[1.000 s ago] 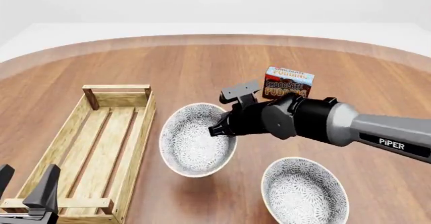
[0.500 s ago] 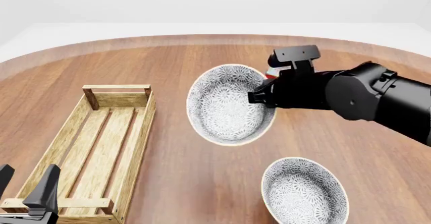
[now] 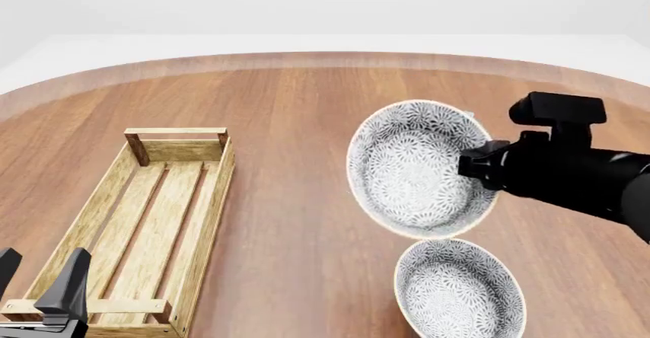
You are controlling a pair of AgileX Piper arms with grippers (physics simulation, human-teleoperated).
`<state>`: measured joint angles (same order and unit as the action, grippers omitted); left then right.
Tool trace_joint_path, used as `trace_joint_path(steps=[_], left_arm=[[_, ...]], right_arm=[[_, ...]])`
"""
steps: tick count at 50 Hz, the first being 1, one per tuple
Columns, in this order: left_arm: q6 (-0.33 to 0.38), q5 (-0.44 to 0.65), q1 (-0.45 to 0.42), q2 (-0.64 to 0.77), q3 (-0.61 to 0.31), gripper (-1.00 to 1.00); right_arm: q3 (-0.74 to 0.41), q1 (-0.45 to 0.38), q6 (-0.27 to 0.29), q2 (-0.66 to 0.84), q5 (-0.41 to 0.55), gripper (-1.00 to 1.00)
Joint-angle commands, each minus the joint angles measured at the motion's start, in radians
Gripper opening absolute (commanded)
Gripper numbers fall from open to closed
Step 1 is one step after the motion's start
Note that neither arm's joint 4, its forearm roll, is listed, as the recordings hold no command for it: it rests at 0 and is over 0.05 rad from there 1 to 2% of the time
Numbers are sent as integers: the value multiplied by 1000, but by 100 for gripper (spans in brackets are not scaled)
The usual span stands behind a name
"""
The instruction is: Stack the left bowl on the right bowl and place them in the tray.
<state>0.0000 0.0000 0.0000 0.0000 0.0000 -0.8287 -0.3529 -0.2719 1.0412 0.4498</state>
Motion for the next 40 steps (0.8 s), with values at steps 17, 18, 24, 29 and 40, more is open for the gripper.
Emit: trace_joint_path(steps=[17, 18, 24, 29, 40], left_arm=[[0, 0, 0, 0, 0, 100], [0, 0, 0, 0, 0, 100], [0, 0, 0, 0, 0, 100], [0, 0, 0, 0, 0, 100], [0, 0, 0, 0, 0, 100]], right_arm=[[267, 92, -100, -248, -26, -100], [272, 93, -102, -253, -26, -100], [322, 109, -121, -293, -29, -100], [355, 114, -135, -321, -32, -100], [445, 128, -171, -371, -68, -100]])
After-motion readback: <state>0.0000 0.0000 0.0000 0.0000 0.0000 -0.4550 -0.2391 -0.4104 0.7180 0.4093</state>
